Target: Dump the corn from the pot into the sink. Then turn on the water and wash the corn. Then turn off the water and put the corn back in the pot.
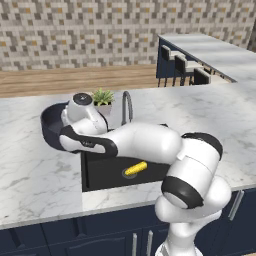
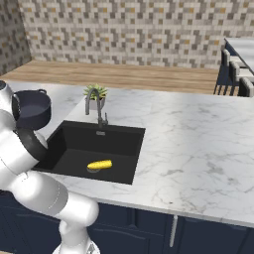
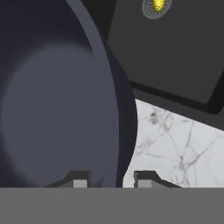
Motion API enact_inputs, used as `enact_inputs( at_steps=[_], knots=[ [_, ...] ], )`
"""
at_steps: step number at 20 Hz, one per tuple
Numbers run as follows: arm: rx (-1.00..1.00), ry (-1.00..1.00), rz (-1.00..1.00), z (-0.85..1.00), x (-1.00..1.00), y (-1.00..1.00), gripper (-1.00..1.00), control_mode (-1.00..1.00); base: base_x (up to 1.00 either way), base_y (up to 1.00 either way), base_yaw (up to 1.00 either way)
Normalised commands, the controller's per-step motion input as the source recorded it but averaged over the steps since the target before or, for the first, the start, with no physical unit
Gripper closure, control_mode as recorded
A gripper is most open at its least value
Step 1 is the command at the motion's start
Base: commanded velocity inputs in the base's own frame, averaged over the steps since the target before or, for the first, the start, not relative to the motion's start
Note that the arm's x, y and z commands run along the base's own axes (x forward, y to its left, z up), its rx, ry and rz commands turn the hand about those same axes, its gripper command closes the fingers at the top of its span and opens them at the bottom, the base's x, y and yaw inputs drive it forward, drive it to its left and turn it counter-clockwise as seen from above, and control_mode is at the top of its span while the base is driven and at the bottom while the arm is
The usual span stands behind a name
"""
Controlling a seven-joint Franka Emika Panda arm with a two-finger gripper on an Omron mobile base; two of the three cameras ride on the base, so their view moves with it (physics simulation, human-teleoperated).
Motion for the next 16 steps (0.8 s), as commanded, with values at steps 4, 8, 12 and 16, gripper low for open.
enact_inputs(
  at_steps=[4, 8, 12, 16],
  knots=[
    [-0.01, 0.0, 0.0, -0.11, -0.22, 0.04, 1.0, -1.0, 0.0, 0.0, 0.0],
    [-0.01, 0.03, 0.0, -0.11, -0.28, 0.08, 1.0, -1.0, 0.0, 0.0, 0.0],
    [-0.04, 0.04, 0.0, -0.29, -0.19, 0.14, 1.0, -1.0, 0.0, 0.0, 0.0],
    [-0.05, 0.02, 0.0, -0.39, -0.06, 0.17, 1.0, -1.0, 0.0, 0.0, 0.0]
  ],
)
